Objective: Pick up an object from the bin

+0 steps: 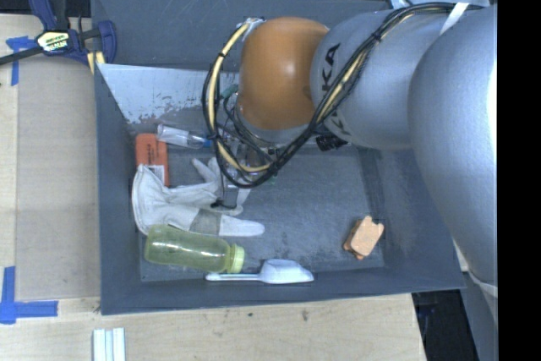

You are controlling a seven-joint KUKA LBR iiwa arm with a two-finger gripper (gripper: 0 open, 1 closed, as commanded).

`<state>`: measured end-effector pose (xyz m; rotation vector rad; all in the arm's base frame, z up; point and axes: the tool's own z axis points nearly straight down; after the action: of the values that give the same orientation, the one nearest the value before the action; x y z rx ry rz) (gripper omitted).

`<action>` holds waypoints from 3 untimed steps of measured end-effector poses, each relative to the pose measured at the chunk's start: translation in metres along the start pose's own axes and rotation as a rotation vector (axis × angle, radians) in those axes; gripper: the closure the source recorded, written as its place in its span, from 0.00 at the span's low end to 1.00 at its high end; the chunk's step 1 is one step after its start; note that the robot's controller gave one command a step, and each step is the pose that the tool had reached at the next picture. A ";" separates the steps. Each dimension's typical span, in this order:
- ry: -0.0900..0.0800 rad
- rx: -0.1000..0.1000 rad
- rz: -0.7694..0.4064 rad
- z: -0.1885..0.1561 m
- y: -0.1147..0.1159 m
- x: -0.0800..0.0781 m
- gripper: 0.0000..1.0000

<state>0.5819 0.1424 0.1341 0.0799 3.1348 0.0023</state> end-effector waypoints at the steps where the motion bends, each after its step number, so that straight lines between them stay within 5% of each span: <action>1: 0.006 0.002 -0.039 0.023 0.005 0.005 0.00; 2: 0.003 0.001 0.073 0.009 0.001 0.004 0.00; 3: 0.000 0.001 0.089 0.057 -0.005 0.014 0.00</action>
Offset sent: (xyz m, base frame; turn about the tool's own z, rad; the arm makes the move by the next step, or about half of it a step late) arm -0.0050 -0.0003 -0.0034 0.1232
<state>0.5679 0.1379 0.0769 0.2198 3.1286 0.0016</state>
